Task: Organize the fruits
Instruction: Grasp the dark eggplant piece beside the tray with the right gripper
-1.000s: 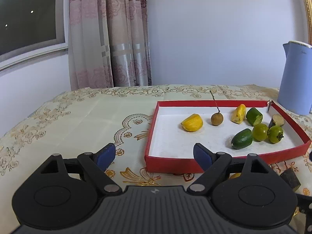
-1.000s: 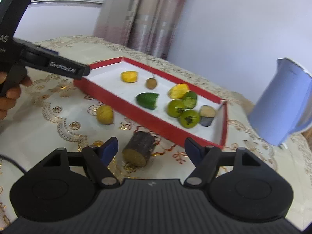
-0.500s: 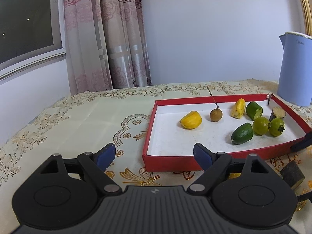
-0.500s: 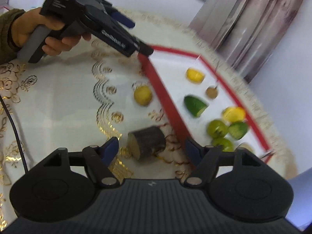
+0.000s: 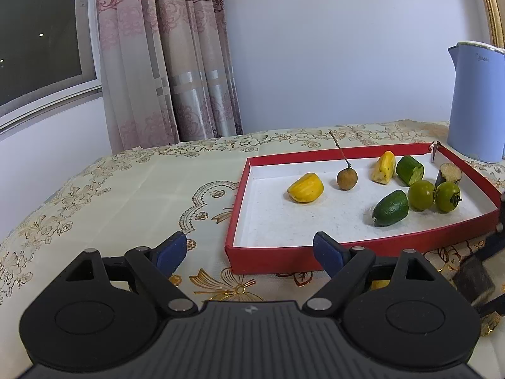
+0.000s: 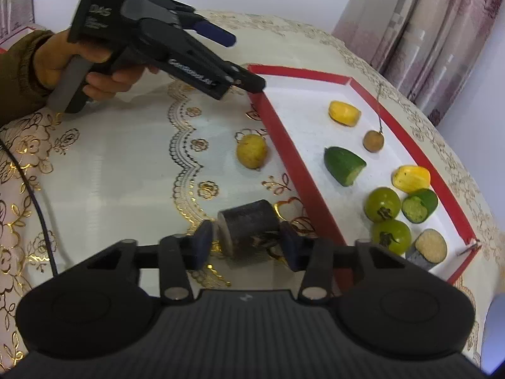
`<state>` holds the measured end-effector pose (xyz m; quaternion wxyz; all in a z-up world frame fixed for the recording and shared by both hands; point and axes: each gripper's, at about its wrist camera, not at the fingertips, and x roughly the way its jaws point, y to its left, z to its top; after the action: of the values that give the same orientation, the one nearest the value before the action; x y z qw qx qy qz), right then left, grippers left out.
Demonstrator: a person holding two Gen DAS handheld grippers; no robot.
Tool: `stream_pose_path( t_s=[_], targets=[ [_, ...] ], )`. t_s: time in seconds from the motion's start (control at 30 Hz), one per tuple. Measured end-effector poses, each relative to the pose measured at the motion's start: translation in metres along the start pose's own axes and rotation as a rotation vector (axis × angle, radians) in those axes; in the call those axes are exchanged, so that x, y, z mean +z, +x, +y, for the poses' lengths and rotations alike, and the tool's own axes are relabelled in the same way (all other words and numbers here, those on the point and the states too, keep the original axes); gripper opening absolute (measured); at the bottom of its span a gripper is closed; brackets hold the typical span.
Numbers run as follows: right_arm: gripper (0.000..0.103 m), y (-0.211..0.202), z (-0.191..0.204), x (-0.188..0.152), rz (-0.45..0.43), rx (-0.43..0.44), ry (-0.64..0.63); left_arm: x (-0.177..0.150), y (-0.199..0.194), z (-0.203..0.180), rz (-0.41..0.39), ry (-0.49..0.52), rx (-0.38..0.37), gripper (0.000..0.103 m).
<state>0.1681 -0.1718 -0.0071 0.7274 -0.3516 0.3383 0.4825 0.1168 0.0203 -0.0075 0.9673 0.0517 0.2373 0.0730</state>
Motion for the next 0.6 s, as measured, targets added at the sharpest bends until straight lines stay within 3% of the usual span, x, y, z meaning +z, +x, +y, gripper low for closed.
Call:
stream_pose_path(
  t_s=[0.1,0.2,0.27,0.33,0.4,0.43,0.47,0.5,0.57,0.6],
  targets=[
    [0.036,-0.001,0.004,-0.001,0.016,-0.039,0.058,0.000,0.000,0.001,-0.001,-0.003,0.001,0.087],
    [0.034,-0.006,0.017,-0.003,0.036,-0.134,0.148,0.000,0.000,0.001,-0.001,-0.007,0.000,0.087],
    [0.035,-0.010,0.021,-0.009,0.040,-0.219,0.357,0.000,0.000,0.002,-0.001,-0.010,-0.003,0.087],
    [0.042,-0.015,0.030,-0.017,0.028,-0.289,0.536,0.000,-0.001,0.001,-0.001,-0.008,-0.006,0.087],
    [0.063,-0.022,0.049,-0.021,-0.013,-0.347,0.572,0.001,-0.003,0.001,-0.003,-0.008,-0.011,0.087],
    [0.069,-0.026,0.055,-0.021,-0.033,-0.365,0.555,0.001,-0.003,0.001,-0.005,-0.008,-0.013,0.087],
    [0.085,-0.028,0.063,-0.019,-0.039,-0.401,0.492,0.001,-0.003,0.001,-0.007,-0.008,-0.013,0.087],
    [0.092,-0.028,0.068,-0.015,-0.032,-0.439,0.405,0.001,-0.003,0.000,-0.008,-0.006,-0.013,0.087],
    [0.094,-0.023,0.074,-0.009,-0.010,-0.472,0.193,0.000,-0.002,-0.002,-0.004,0.000,-0.013,0.087],
    [0.092,-0.020,0.074,-0.007,0.004,-0.424,0.077,0.000,-0.002,-0.002,-0.003,0.003,-0.010,0.087]
  ],
)
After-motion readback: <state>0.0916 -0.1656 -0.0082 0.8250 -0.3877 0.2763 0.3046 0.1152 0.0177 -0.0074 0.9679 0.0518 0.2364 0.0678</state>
